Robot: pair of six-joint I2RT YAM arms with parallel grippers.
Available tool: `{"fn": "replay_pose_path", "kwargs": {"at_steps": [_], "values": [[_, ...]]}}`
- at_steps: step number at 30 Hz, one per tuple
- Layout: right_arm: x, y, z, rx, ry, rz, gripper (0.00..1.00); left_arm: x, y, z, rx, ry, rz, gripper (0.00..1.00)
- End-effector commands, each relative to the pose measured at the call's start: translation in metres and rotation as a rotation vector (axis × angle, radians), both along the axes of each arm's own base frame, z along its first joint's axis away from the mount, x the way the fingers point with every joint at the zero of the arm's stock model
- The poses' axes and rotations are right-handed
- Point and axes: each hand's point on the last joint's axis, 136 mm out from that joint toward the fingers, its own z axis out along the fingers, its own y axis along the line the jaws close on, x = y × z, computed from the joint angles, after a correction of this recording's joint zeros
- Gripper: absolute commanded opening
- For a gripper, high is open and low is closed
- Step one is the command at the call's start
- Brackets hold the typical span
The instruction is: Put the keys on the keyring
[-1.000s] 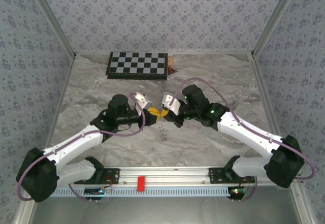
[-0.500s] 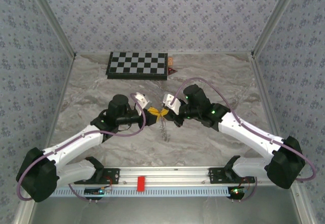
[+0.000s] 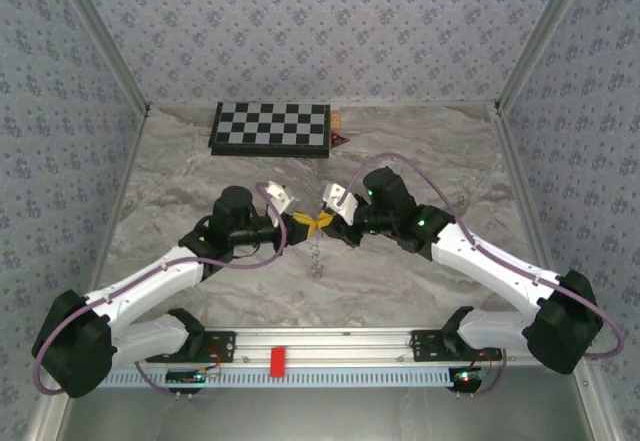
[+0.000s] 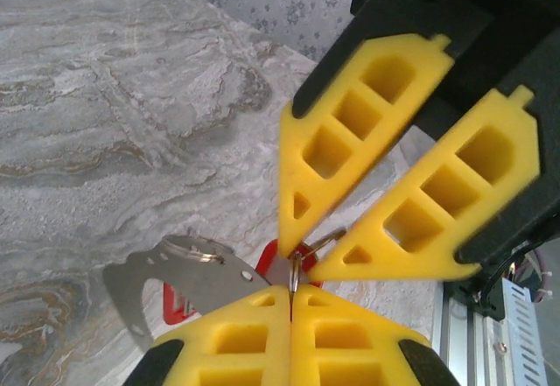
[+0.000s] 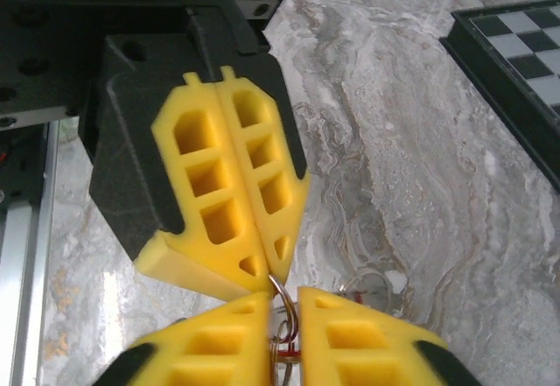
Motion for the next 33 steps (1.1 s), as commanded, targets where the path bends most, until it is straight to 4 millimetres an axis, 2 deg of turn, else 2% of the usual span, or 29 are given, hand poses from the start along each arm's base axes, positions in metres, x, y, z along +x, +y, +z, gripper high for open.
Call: {"fn": "replay_pose_path", "kwargs": {"at_steps": [1,9,17,19,21,23,33], "values": [[0.005,-0.007,0.011,0.045,-0.047,-0.068,0.26,0.001,-0.001,0.034,-0.109,-0.070,0.009,0.00],[0.011,-0.023,0.020,0.096,-0.130,-0.170,0.30,0.003,-0.003,0.043,-0.132,-0.082,0.021,0.00],[0.004,-0.015,0.025,0.137,-0.139,-0.131,0.29,0.002,-0.009,0.042,-0.123,-0.080,0.010,0.00],[0.005,-0.014,0.026,0.142,-0.144,-0.128,0.24,0.001,-0.009,0.042,-0.122,-0.080,0.009,0.00],[0.005,-0.013,0.025,0.136,-0.148,-0.124,0.09,0.001,-0.009,0.043,-0.122,-0.081,0.010,0.00],[0.005,-0.012,0.024,0.128,-0.145,-0.122,0.01,0.001,-0.008,0.044,-0.123,-0.085,0.017,0.00],[-0.006,-0.008,0.014,0.118,-0.129,-0.075,0.00,0.006,-0.004,0.058,-0.194,-0.093,0.068,0.00]]}}
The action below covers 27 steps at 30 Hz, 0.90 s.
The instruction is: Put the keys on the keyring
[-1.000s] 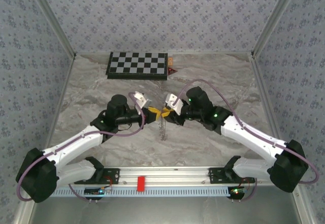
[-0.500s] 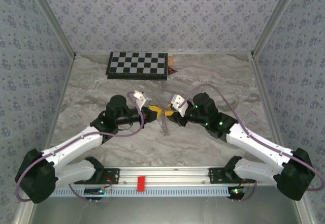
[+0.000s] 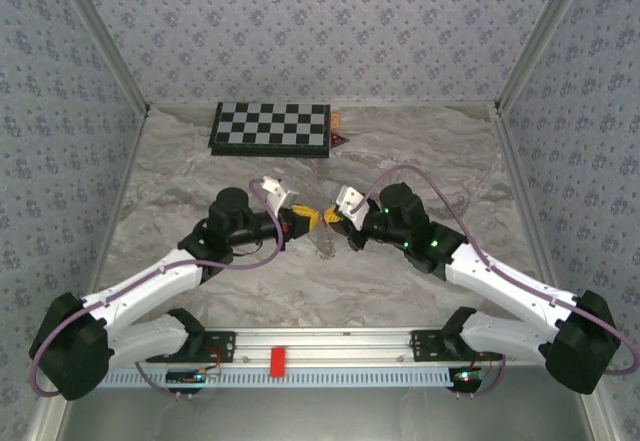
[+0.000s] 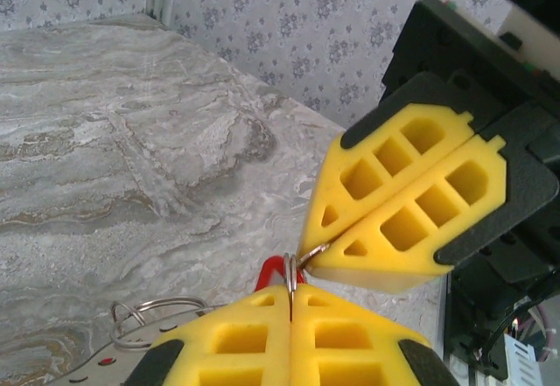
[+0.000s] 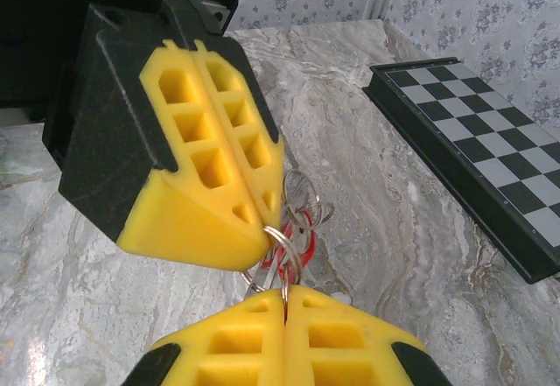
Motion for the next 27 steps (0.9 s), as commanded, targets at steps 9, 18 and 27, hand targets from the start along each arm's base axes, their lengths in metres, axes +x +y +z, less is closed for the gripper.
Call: {"fn": "replay_pose_path", "kwargs": {"at_steps": [9,18,27], "values": [[-0.011,0.008,-0.004,0.026,0.014,0.053,0.00,0.001,-0.001,0.041,-0.177,-0.066,0.016,0.00],[-0.011,0.013,0.000,0.064,0.028,0.056,0.00,0.001,-0.006,0.043,-0.218,-0.060,0.010,0.00],[-0.005,0.007,-0.004,0.096,0.050,0.015,0.11,0.007,-0.002,0.049,-0.251,-0.074,0.047,0.00]]}}
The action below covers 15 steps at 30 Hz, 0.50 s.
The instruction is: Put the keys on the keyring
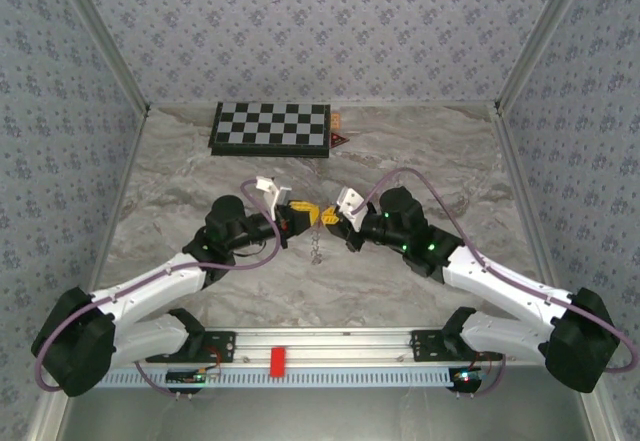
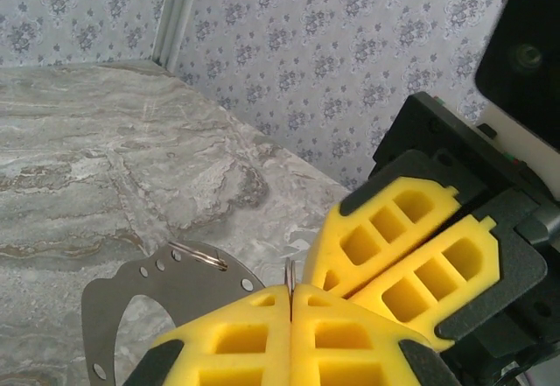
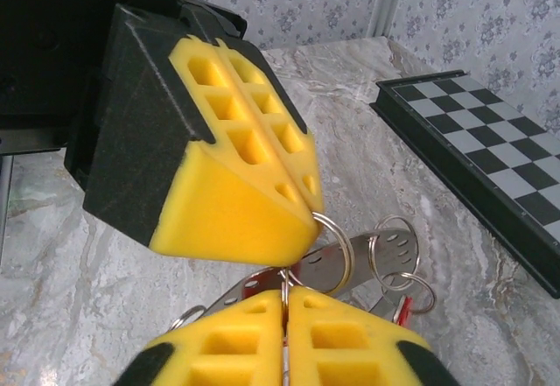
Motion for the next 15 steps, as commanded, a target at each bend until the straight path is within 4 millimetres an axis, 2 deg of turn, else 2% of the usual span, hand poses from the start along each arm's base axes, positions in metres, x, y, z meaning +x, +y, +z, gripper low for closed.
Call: {"fn": "replay_pose_path", "kwargs": {"at_steps": [1,7,15], "values": [[-0.003,0.000,-0.002,0.030,0.032,0.008,0.11,0.000,-0.003,0.037,-0.099,-0.091,-0.003,0.00],[0.001,-0.011,0.005,0.101,0.037,-0.023,0.21,0.002,-0.009,0.037,-0.100,-0.078,-0.020,0.00],[0.007,-0.033,0.015,0.244,0.090,-0.055,0.27,0.004,-0.014,0.040,-0.099,-0.073,-0.030,0.00]]}}
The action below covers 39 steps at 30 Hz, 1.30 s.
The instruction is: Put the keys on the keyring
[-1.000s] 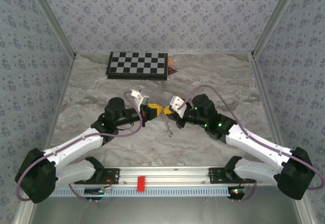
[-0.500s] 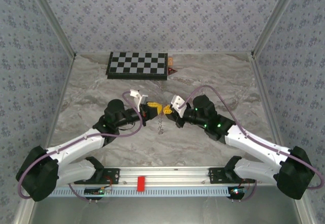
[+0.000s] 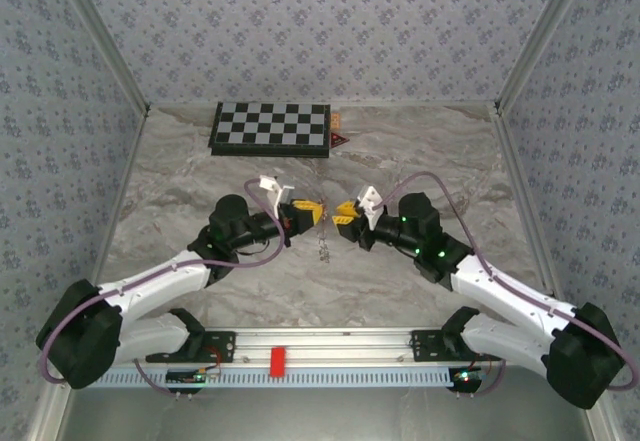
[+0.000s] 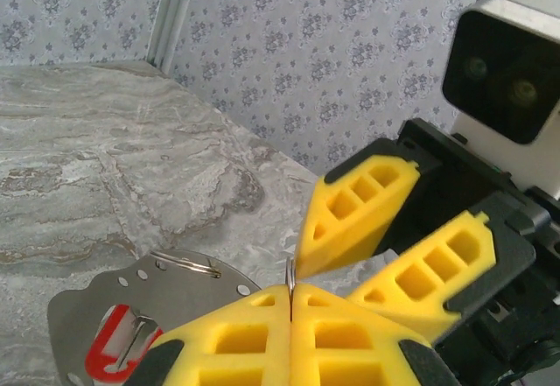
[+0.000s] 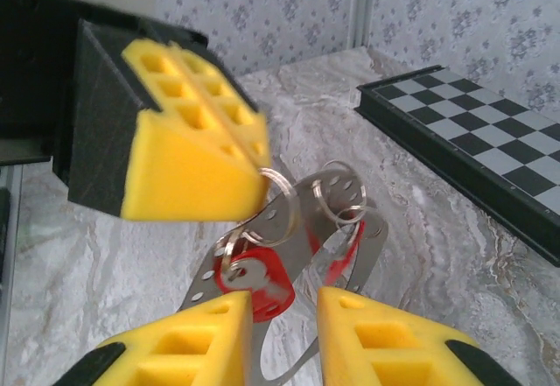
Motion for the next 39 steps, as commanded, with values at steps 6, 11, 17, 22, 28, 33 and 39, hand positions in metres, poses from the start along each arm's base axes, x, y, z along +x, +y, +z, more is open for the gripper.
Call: {"fn": "replay_pose_path", "kwargs": {"at_steps": [6,11,17,22,28,33,39], "values": [[0.003,-0.016,0.032,0.241,0.060,0.013,0.32,0.002,-0.012,0.046,-0.093,-0.086,-0.029,0.00],[-0.003,-0.012,0.045,0.302,0.083,0.085,0.35,0.001,-0.013,0.048,-0.101,-0.082,-0.034,0.00],[-0.006,-0.001,0.054,0.351,0.138,0.185,0.35,0.000,-0.012,0.050,-0.105,-0.086,-0.035,0.00],[-0.002,0.008,0.052,0.359,0.179,0.221,0.31,-0.003,-0.011,0.052,-0.108,-0.092,-0.041,0.00],[0.002,0.010,0.054,0.380,0.188,0.231,0.28,-0.007,-0.010,0.053,-0.107,-0.095,-0.047,0.00],[0.008,0.010,0.048,0.372,0.206,0.215,0.27,-0.010,-0.011,0.056,-0.114,-0.101,-0.063,0.00],[0.017,0.005,0.044,0.375,0.215,0.167,0.22,-0.014,-0.012,0.057,-0.115,-0.104,-0.079,0.00]]}}
